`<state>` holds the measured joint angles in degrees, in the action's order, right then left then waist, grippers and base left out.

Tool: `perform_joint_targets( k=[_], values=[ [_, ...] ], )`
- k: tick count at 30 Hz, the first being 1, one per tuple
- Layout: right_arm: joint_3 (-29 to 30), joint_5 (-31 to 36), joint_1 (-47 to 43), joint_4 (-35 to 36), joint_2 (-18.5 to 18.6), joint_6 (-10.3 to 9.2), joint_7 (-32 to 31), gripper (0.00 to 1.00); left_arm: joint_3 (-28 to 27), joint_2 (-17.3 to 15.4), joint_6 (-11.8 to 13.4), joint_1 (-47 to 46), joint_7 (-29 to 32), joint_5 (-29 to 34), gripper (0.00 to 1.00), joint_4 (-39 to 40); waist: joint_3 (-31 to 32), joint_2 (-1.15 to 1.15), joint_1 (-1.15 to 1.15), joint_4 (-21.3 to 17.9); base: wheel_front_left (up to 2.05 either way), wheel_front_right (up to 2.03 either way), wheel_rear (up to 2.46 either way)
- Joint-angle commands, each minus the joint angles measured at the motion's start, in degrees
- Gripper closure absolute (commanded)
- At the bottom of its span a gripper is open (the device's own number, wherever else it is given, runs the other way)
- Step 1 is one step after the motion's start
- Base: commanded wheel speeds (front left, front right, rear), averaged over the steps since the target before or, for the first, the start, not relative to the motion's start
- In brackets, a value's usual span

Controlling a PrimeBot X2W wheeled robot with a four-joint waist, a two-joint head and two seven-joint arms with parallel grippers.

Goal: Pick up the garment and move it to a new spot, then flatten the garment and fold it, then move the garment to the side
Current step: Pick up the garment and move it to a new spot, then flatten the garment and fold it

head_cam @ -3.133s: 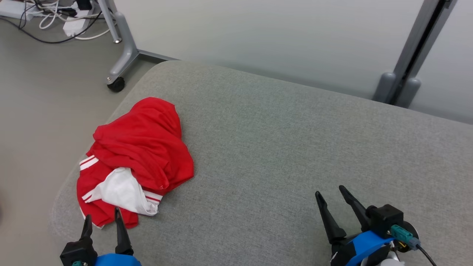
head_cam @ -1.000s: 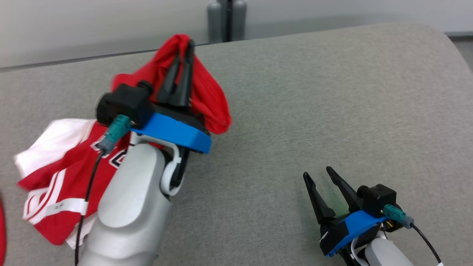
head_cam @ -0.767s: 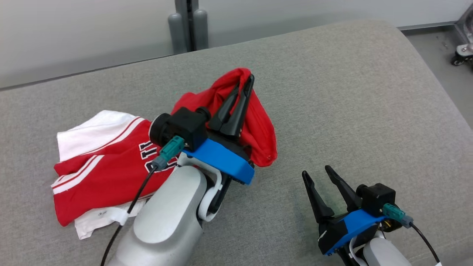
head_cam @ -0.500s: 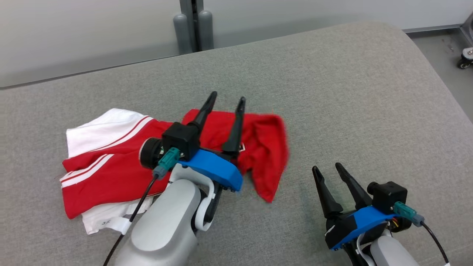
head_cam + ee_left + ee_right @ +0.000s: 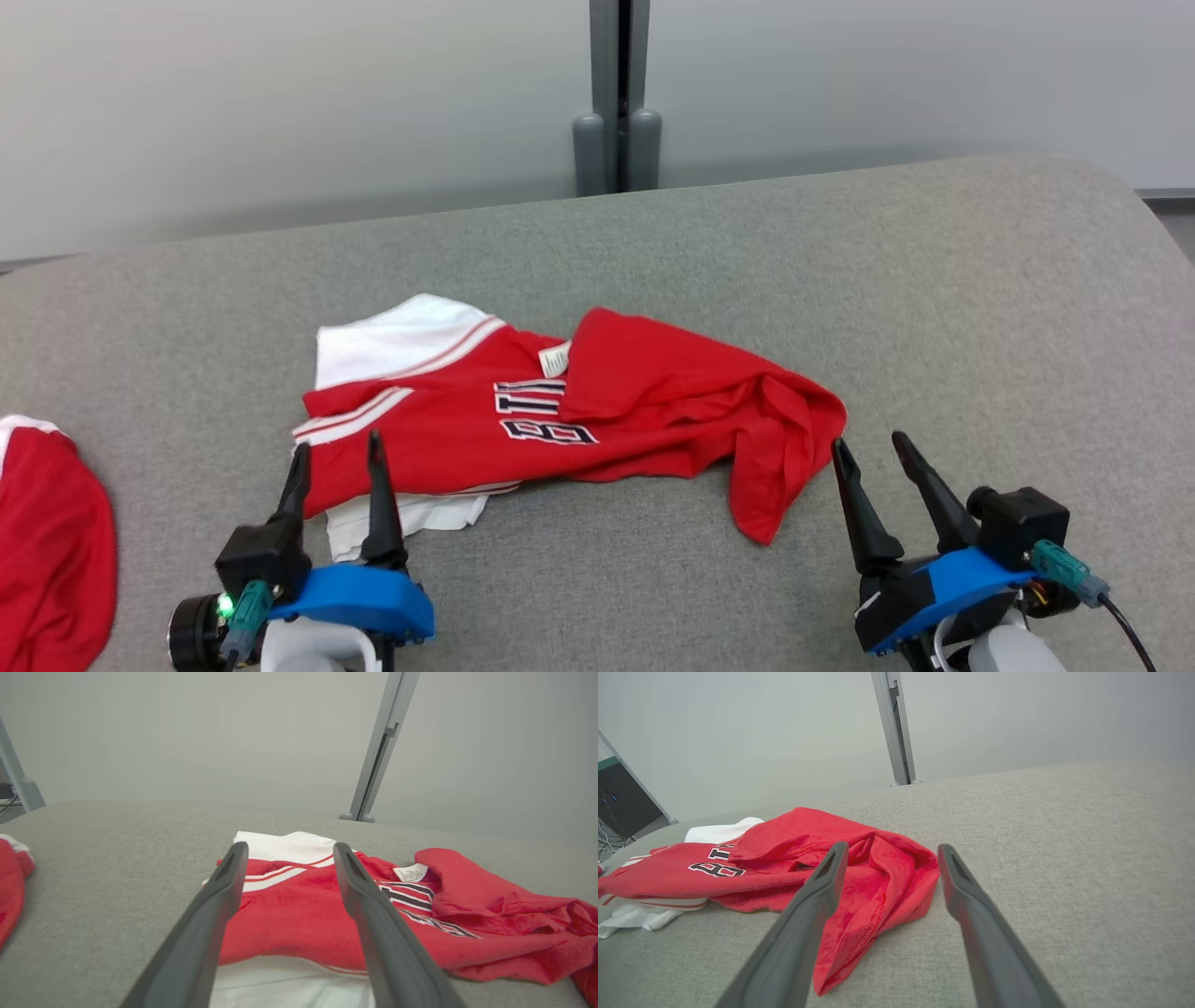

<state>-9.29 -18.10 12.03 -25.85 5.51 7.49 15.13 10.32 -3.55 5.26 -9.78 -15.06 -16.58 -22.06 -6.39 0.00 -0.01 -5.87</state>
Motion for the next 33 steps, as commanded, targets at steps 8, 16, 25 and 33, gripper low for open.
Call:
perform_joint_targets(
  k=[8,16,25,33],
  values=[
    [1.6,2.2,-5.4,0.4,-0.9,0.01,0.0,0.00,-3.8,0.6,-2.6,9.7,-0.2,1.1,0.00,0.5,4.9,0.00,0.01,3.2,0.00,0.00,0.00],
    [1.3,2.3,-6.2,0.1,-1.0,0.01,0.0,0.00,-2.6,0.7,-2.4,10.2,-0.2,-0.8,0.00,1.1,5.7,0.00,0.01,4.0,0.00,0.00,0.00],
    [-0.1,1.2,-3.9,1.0,-0.1,0.01,0.0,0.00,-1.4,0.7,-2.3,5.9,-0.2,-5.1,0.00,-3.6,1.5,0.00,0.01,2.7,0.00,0.00,0.00],
    [-1.0,-0.5,-0.9,2.3,1.1,0.01,0.0,0.00,-3.0,0.6,-0.7,-0.3,-0.2,-8.7,0.00,-10.6,-4.1,0.00,0.01,0.8,0.00,0.00,0.00]
  ],
)
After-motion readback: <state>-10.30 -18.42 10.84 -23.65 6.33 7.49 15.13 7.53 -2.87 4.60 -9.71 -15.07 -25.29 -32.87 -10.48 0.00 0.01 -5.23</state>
